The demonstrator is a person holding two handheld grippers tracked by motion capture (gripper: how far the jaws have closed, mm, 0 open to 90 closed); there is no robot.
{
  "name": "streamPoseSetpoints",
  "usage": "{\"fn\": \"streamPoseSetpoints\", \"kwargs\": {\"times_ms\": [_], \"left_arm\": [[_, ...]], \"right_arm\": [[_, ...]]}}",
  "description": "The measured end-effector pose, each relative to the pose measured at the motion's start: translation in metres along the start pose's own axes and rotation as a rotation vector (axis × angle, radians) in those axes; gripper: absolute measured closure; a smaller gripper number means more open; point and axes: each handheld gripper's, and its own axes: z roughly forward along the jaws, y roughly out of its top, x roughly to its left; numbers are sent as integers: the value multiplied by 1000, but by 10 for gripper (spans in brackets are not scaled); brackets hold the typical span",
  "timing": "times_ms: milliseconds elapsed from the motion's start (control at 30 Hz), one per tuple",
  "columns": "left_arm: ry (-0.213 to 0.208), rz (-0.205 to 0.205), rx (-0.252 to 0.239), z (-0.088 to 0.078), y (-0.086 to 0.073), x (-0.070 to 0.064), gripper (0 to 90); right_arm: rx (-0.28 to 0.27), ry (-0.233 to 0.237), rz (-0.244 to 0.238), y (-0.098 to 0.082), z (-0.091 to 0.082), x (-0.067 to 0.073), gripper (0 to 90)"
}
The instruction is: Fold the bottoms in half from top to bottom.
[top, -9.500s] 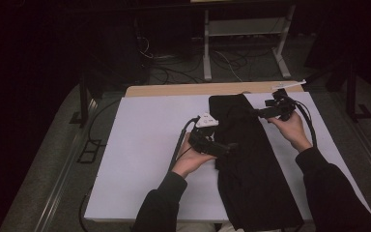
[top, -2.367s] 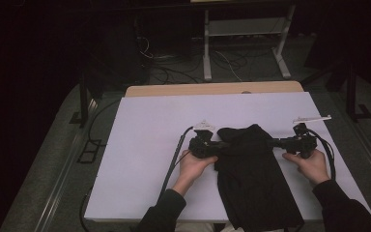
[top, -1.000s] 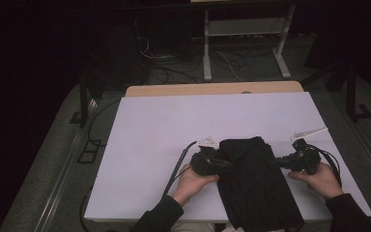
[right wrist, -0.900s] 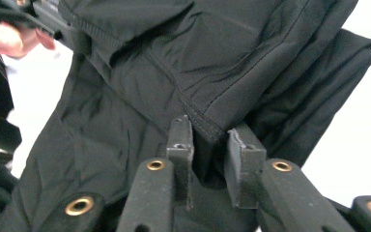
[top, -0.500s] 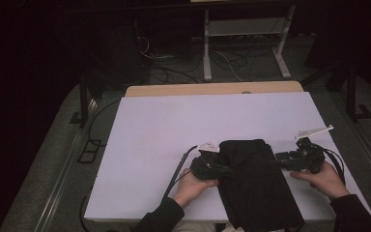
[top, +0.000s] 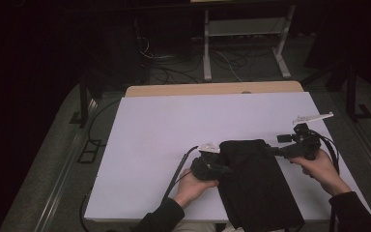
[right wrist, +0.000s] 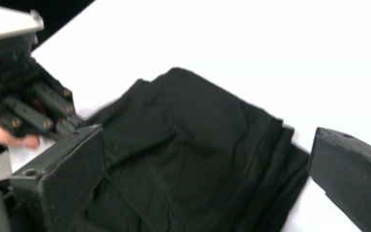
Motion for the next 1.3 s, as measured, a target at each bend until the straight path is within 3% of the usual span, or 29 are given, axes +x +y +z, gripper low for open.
{"fn": "streamPoseSetpoints", "kwargs": {"times_ms": [167,467,900,1300], "left_arm": [[2,-3,-2,-1,0,0,850],[5,2,3,-1,0,0,850],[12,11,7,-2,1,-1,850],[18,21,15,-2,1,-3,850]], "right_arm": [[-11,2,2,9,4,-3,0],[20,2,28,11,18,-19,0],[59,10,44,18,45,-40,140],[120,-5,81,11,60,-50,192]]}}
